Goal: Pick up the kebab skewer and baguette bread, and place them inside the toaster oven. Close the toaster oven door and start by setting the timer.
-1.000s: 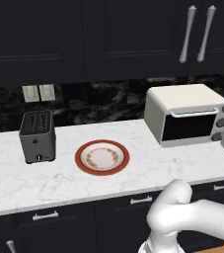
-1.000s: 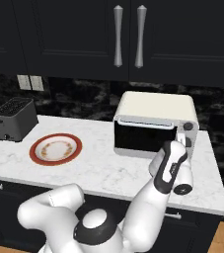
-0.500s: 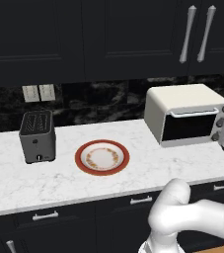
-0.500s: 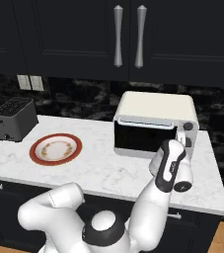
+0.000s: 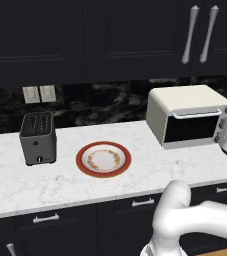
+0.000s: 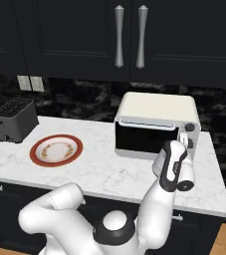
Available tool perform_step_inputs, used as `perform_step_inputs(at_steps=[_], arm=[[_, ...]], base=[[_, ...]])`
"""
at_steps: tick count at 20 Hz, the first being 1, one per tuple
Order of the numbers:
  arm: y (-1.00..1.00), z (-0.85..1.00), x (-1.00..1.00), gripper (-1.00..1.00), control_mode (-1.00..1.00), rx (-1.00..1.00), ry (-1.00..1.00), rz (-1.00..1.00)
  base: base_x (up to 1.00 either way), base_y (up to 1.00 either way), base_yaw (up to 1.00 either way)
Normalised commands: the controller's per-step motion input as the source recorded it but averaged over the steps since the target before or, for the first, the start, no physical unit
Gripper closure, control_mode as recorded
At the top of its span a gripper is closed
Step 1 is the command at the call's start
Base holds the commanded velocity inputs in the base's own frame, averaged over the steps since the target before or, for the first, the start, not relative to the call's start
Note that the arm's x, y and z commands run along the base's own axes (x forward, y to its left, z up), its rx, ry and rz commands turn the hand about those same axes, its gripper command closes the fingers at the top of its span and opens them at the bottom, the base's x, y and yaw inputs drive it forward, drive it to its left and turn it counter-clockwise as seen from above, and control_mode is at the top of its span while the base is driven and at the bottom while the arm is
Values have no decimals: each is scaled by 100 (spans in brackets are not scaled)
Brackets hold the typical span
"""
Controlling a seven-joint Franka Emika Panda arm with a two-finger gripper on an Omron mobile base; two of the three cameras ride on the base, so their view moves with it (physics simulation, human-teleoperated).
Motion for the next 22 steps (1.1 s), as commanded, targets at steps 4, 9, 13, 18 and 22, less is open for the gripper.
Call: perform_step_inputs(at_steps=[4,9,13,18,22], arm=[[-7,-10,27,-100,-100,0,0,0],[-24,-1,8,-100,-100,0,0,-1],[-30,0,5,-100,-100,0,0,-4],[-28,0,1,-100,-100,2,0,-7],[-35,0,0,-100,-100,5,0,-6]], base=[[0,0,0],[0,0,0],[0,0,0],[0,0,0],[0,0,0]])
